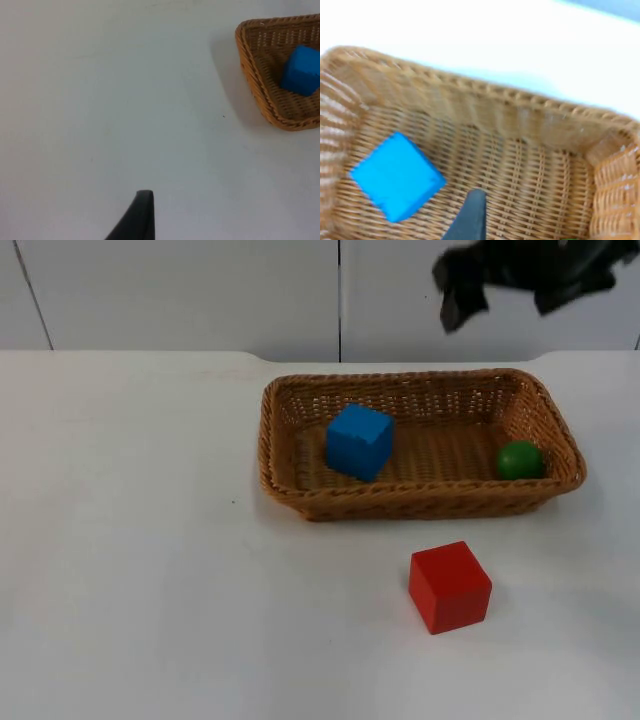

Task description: Place all geometric objects except the red cube into the basket.

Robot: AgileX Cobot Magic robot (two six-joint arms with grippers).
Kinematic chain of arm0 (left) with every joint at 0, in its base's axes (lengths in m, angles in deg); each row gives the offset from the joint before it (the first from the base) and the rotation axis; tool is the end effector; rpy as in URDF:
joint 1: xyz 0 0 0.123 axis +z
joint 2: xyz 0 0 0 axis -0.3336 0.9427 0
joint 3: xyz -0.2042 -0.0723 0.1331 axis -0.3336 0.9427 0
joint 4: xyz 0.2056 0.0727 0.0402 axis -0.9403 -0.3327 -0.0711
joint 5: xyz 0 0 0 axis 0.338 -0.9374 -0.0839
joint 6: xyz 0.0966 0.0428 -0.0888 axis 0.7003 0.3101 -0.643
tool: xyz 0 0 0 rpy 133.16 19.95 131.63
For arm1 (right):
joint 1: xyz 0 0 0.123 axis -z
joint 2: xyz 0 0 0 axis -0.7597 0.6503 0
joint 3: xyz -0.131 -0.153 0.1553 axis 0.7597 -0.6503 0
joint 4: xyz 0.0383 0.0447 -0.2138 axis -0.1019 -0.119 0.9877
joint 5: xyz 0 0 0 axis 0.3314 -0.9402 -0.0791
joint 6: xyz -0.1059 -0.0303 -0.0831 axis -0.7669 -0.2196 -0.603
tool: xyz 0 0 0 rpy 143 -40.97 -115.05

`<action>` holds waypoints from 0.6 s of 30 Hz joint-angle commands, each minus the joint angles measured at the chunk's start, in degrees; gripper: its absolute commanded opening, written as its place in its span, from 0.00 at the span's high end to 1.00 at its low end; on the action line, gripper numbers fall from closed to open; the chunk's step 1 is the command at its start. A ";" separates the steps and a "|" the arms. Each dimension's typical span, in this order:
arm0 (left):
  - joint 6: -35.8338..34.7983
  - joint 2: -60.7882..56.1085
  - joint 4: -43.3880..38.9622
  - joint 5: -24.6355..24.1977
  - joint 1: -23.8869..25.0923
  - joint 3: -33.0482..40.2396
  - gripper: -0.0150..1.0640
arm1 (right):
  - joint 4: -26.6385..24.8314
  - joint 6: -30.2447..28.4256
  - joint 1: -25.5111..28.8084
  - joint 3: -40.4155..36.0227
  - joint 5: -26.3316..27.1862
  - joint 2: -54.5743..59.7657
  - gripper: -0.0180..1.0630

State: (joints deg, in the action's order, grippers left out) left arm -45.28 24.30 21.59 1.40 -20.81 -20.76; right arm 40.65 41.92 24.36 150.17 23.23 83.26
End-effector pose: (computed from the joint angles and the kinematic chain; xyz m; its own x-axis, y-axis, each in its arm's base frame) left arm 0.1787 -0.0313 0.2711 -0.6586 0.0071 -0.7524 0.1650 0.9770 -0.1353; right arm 0.4018 0.1715 0.2049 -0.7304 -0.2528 -0.6345 -0.3011 0.9530 -0.0331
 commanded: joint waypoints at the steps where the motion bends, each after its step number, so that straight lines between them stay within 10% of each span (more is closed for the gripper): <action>1: 0.17 -0.32 0.13 0.61 0.25 0.29 0.01 | -0.39 -0.74 -0.85 0.36 -2.23 -3.92 0.21; 18: 1.50 -2.24 0.49 0.74 0.25 0.29 0.01 | -0.28 -0.74 -3.83 -22.68 4.24 -29.59 0.21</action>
State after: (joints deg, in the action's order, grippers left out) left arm -44.08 23.48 21.59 1.50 -20.81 -20.66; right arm 40.34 41.44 21.23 130.47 24.86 56.85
